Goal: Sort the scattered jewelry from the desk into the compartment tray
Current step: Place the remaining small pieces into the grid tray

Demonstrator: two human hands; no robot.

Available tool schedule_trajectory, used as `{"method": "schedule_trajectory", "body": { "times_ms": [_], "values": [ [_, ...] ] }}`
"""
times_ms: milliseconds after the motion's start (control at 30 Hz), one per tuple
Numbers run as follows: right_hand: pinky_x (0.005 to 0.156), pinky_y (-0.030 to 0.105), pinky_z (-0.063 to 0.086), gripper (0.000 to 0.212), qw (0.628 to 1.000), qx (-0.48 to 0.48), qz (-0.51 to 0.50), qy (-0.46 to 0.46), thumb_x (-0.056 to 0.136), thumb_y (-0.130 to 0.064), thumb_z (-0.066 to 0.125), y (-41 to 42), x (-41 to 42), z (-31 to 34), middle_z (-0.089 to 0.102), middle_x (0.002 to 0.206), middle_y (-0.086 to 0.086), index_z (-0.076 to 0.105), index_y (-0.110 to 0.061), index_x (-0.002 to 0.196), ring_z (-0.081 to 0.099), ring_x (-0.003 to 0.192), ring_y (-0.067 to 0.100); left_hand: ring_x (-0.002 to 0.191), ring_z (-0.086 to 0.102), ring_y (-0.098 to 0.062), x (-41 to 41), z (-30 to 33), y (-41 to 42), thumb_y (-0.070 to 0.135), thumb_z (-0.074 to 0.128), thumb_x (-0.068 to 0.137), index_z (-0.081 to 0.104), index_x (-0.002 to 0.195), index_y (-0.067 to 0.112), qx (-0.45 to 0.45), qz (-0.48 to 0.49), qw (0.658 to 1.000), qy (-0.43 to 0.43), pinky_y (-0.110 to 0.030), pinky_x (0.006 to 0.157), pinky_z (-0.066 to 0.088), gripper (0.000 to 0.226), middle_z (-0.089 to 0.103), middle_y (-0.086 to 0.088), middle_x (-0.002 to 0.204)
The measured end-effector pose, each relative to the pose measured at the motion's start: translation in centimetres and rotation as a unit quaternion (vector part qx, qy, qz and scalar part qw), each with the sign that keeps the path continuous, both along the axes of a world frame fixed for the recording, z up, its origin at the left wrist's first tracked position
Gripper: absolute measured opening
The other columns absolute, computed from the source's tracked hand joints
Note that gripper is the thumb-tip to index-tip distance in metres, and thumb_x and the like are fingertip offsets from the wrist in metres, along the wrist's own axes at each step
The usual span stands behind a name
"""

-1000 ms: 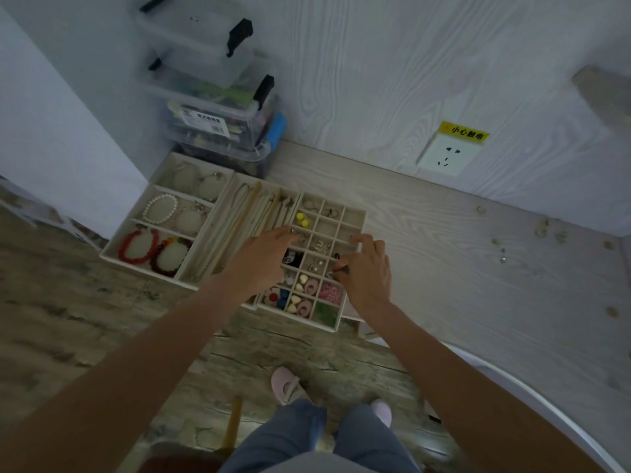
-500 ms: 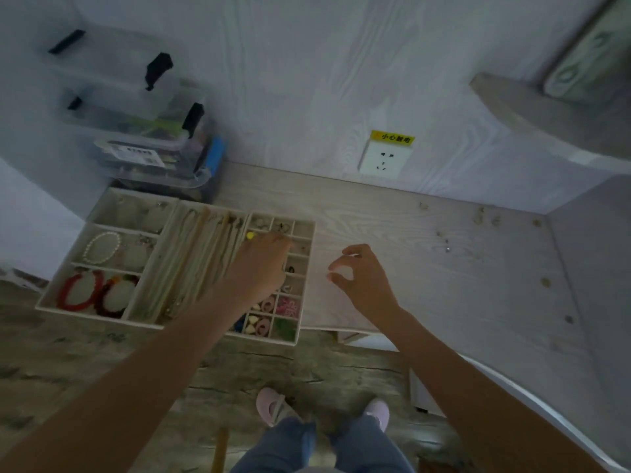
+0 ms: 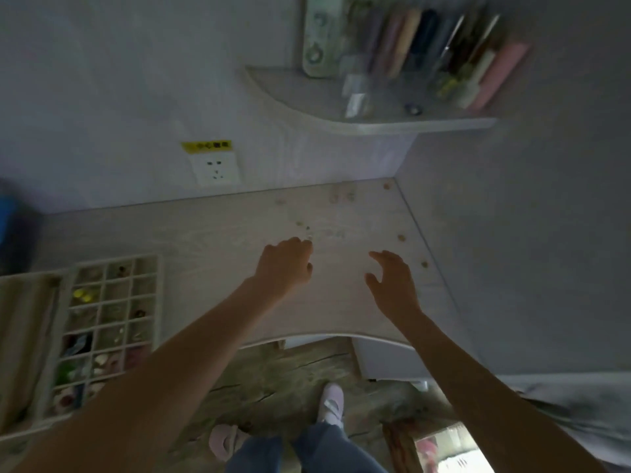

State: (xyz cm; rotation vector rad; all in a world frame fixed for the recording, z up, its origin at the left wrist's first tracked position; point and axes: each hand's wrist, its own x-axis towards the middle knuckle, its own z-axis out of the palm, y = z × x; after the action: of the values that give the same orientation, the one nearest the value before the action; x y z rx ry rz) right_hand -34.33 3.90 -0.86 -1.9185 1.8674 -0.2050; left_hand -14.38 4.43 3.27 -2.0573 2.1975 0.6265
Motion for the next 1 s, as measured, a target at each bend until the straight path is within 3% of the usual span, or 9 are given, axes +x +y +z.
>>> {"method": "schedule_trajectory", "body": {
  "times_ms": [167, 267, 400, 500, 633, 767, 867, 1000],
  "values": [
    [0.111, 0.025, 0.015, 0.050, 0.999, 0.024, -0.019, 0.013, 0.097, -0.011, 0.042, -1.9, -7.8, -0.9, 0.025, 0.153, 0.010, 0.028, -0.013, 0.146, 0.022, 0.142, 0.022, 0.128, 0.040, -0.026, -8.0, -1.6, -3.4, 0.013, 0.044, 0.094, 0.038, 0.139, 0.013, 0.021, -0.048, 0.997, 0.049, -0.040, 0.100, 0.035, 0.045, 0.040, -0.009, 0.141],
    [0.112, 0.026, 0.017, 0.053, 0.999, 0.030, -0.008, -0.010, 0.093, -0.001, 0.044, -3.3, -10.6, -1.8, 0.035, 0.147, 0.015, 0.033, -0.009, 0.144, 0.027, 0.139, 0.025, 0.141, 0.023, -0.022, -11.9, -2.8, -5.1, 0.012, 0.047, 0.093, 0.022, 0.148, 0.017, 0.027, -0.102, 0.992, 0.066, -0.041, 0.109, 0.027, 0.060, 0.018, -0.004, 0.156],
    [0.113, 0.022, 0.011, 0.065, 0.997, 0.068, 0.035, -0.002, 0.085, 0.013, 0.039, -4.5, -12.3, -3.0, 0.028, 0.152, 0.010, 0.030, -0.009, 0.145, 0.022, 0.142, 0.022, 0.145, 0.008, -0.020, -15.4, -4.1, -8.2, 0.009, 0.052, 0.090, 0.007, 0.151, 0.020, 0.013, -0.165, 0.985, 0.040, -0.038, 0.113, 0.022, 0.077, -0.002, -0.001, 0.159],
    [0.114, 0.024, 0.012, 0.061, 0.994, 0.084, 0.061, 0.017, 0.089, 0.008, 0.040, -4.6, -12.8, -3.5, 0.023, 0.155, 0.006, 0.029, -0.011, 0.145, 0.022, 0.142, 0.021, 0.146, 0.005, -0.020, -16.7, -5.1, -10.0, 0.008, 0.054, 0.089, 0.004, 0.151, 0.019, 0.018, -0.199, 0.980, 0.006, -0.039, 0.115, 0.021, 0.080, -0.005, -0.001, 0.159],
    [0.113, 0.019, 0.011, 0.050, 0.995, 0.069, 0.070, 0.009, 0.093, -0.004, 0.045, -4.5, -13.5, -4.0, 0.026, 0.153, 0.006, 0.037, -0.010, 0.141, 0.024, 0.141, 0.019, 0.145, 0.006, -0.019, -17.5, -6.4, -10.0, 0.007, 0.049, 0.092, 0.007, 0.151, 0.014, 0.041, -0.221, 0.974, -0.038, -0.038, 0.115, 0.020, 0.072, -0.003, -0.002, 0.159],
    [0.110, 0.020, 0.017, 0.046, 0.997, 0.049, 0.066, -0.011, 0.090, -0.013, 0.057, -4.1, -13.6, -4.3, 0.036, 0.147, 0.009, 0.047, -0.008, 0.135, 0.033, 0.136, 0.020, 0.145, 0.011, -0.018, -16.9, -7.1, -8.9, 0.003, 0.039, 0.094, 0.010, 0.150, 0.010, 0.005, -0.214, 0.976, -0.031, -0.034, 0.115, 0.022, 0.063, 0.003, -0.004, 0.159],
    [0.093, 0.016, 0.029, 0.042, 0.997, 0.027, 0.062, -0.043, 0.079, -0.014, 0.071, -3.3, -13.4, -4.5, 0.050, 0.127, 0.012, 0.060, -0.005, 0.118, 0.048, 0.117, 0.025, 0.142, 0.022, -0.021, -16.4, -7.2, -7.9, 0.003, 0.034, 0.097, 0.020, 0.148, 0.007, -0.023, -0.214, 0.975, -0.051, -0.033, 0.111, 0.027, 0.053, 0.015, -0.007, 0.157],
    [0.075, 0.015, 0.038, 0.023, 0.995, -0.005, 0.061, -0.080, 0.074, 0.002, 0.070, -3.0, -12.7, -4.5, 0.053, 0.105, 0.015, 0.064, 0.000, 0.096, 0.055, 0.087, 0.025, 0.122, 0.045, -0.026, -15.3, -7.0, -6.9, 0.004, 0.035, 0.096, 0.047, 0.131, 0.005, -0.073, -0.229, 0.966, -0.092, -0.033, 0.096, 0.036, 0.037, 0.047, -0.010, 0.136]
  ]
}}
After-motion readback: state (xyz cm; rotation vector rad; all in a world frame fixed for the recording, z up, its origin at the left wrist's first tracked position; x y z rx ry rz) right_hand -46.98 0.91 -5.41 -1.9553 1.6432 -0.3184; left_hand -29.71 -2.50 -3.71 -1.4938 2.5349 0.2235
